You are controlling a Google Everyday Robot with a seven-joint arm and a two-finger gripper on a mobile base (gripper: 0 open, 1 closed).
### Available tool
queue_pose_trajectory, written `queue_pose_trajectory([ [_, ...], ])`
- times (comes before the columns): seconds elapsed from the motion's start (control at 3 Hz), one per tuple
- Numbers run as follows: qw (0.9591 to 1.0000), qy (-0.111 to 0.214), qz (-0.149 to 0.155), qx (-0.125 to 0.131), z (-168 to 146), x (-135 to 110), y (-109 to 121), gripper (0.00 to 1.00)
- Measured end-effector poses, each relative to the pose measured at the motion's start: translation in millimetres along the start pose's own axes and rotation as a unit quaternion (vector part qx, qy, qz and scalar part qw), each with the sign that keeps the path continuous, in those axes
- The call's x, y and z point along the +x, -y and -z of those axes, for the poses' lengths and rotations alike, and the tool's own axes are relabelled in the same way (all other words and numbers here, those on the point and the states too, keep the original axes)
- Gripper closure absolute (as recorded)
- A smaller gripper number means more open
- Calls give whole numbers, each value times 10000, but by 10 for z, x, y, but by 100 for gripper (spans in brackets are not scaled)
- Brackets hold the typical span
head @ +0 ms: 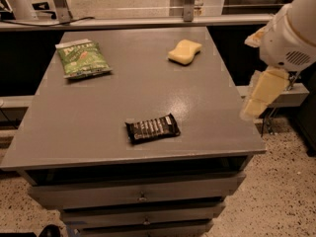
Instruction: Move sponge near rxbar chocolate
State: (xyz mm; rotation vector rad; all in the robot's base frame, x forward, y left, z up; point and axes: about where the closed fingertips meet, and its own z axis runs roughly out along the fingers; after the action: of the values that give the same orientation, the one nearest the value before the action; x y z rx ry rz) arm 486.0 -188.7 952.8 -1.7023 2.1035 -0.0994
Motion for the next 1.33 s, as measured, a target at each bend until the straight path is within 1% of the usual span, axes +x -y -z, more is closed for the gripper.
queue_pose_trajectory([
  [0.33,9984,465,-56,303,-462,-216,416,0],
  [0.67,9926,988,-435,555,-894,-333,909,0],
  [1.0,9806,1604,-949,611,-1243,-415,1351,0],
  [1.33,9601,2296,-1484,586,-1503,-524,1748,0],
])
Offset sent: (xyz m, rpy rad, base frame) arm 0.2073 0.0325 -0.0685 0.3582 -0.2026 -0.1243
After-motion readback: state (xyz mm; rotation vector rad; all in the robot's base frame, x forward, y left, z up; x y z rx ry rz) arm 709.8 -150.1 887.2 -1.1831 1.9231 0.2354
